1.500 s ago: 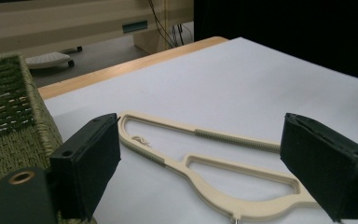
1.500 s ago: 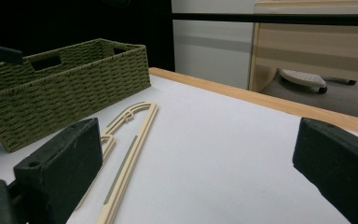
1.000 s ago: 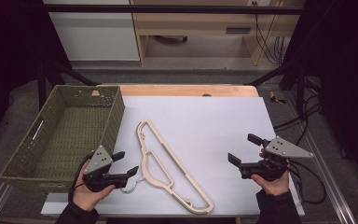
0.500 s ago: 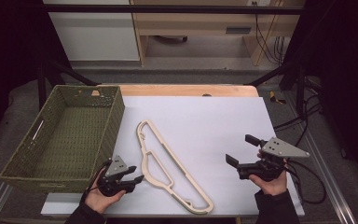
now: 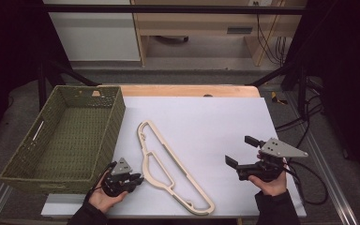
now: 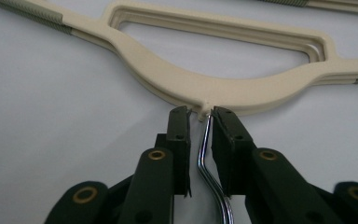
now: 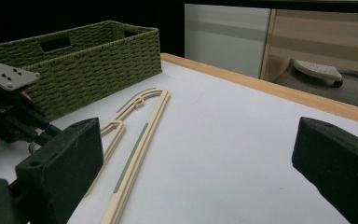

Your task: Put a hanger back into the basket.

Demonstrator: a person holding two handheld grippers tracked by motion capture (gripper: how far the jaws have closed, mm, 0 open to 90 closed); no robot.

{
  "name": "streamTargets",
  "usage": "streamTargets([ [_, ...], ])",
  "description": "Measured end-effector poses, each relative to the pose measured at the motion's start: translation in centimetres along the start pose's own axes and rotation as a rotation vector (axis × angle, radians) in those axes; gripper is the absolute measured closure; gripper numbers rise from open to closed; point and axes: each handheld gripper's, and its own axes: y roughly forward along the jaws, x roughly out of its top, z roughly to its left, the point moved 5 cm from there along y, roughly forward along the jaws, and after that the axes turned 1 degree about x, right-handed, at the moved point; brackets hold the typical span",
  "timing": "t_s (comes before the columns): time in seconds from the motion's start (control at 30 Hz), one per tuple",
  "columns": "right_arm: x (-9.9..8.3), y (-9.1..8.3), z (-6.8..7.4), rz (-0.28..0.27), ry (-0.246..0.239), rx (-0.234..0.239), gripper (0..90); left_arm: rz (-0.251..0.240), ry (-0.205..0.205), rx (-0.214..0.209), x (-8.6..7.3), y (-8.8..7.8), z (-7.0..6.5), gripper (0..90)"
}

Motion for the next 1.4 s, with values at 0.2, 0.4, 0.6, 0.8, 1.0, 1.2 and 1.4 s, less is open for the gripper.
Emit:
streamTargets([
  [0.2,-0.1,0.2,0.0,0.003,-0.002,0.003,2.7,0.003,-0.006,-0.030,0.0,0.0,-0.1,84.8],
  [0.4,-0.2,0.6,0.3,0.012,-0.002,0.018,3.4,0.008,0.014,-0.031,0.2,-0.2,-0.4,87.0],
  [0.6,-0.3,1.4,1.1,0.014,0.000,0.050,4.5,-0.007,0.046,-0.032,0.9,-1.0,-1.0,88.6],
  [0.8,-0.2,3.4,3.8,0.038,-0.015,0.107,6.2,-0.012,0.047,-0.007,1.8,-1.8,-1.5,88.7],
  [1.0,-0.3,6.3,7.2,0.085,-0.039,0.151,9.1,-0.019,0.054,0.019,2.9,-2.6,-2.0,88.7],
  [1.2,-0.9,8.7,9.8,0.153,-0.077,0.173,12.6,-0.013,0.066,0.033,3.9,-3.1,-2.4,88.7],
  [1.4,-2.0,10.6,11.3,0.215,-0.104,0.190,17.1,-0.018,0.059,0.042,4.7,-3.6,-2.5,88.7],
])
